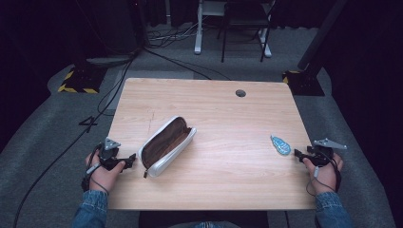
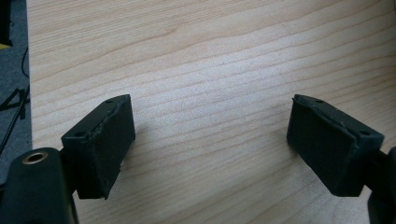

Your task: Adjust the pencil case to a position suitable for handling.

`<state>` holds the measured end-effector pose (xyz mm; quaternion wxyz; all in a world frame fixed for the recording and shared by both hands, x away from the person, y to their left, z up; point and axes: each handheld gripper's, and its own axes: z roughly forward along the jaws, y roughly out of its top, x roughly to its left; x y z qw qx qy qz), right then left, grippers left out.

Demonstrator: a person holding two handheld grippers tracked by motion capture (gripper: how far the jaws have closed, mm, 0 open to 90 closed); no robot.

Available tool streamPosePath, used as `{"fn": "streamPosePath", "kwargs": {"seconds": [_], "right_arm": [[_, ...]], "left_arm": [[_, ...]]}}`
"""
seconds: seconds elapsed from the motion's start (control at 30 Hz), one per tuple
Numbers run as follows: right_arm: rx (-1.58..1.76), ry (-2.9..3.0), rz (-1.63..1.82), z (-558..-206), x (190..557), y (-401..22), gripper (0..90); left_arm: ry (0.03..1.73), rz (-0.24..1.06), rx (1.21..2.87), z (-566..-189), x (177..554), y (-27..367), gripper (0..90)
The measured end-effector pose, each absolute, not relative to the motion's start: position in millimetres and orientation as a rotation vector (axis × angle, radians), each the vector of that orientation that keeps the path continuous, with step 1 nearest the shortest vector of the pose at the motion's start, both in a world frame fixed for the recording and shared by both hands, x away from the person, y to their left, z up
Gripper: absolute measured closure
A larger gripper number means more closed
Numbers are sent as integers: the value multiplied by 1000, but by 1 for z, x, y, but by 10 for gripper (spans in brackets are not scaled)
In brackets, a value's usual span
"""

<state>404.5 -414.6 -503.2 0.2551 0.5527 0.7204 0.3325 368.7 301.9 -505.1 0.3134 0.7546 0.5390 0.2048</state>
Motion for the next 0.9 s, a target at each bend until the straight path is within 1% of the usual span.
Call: {"fn": "streamPosePath", "kwargs": {"seconds": [0.23, 0.37, 0.43, 0.67, 0.9], "right_arm": [[1501, 1957, 904, -503, 404, -415, 360], [1501, 1957, 903, -503, 404, -415, 360], [1501, 1957, 904, -503, 404, -415, 360], [1501, 1957, 904, -503, 404, -415, 360], [1503, 1957, 903, -503, 404, -414, 360]], "left_arm": [[1424, 530, 1978, -505, 369, 303, 159], [1439, 507, 1944, -501, 366, 307, 194], [1442, 503, 1939, -498, 365, 308, 197], [1399, 537, 1890, -477, 353, 305, 218], [1371, 528, 1839, -460, 341, 304, 229]]}}
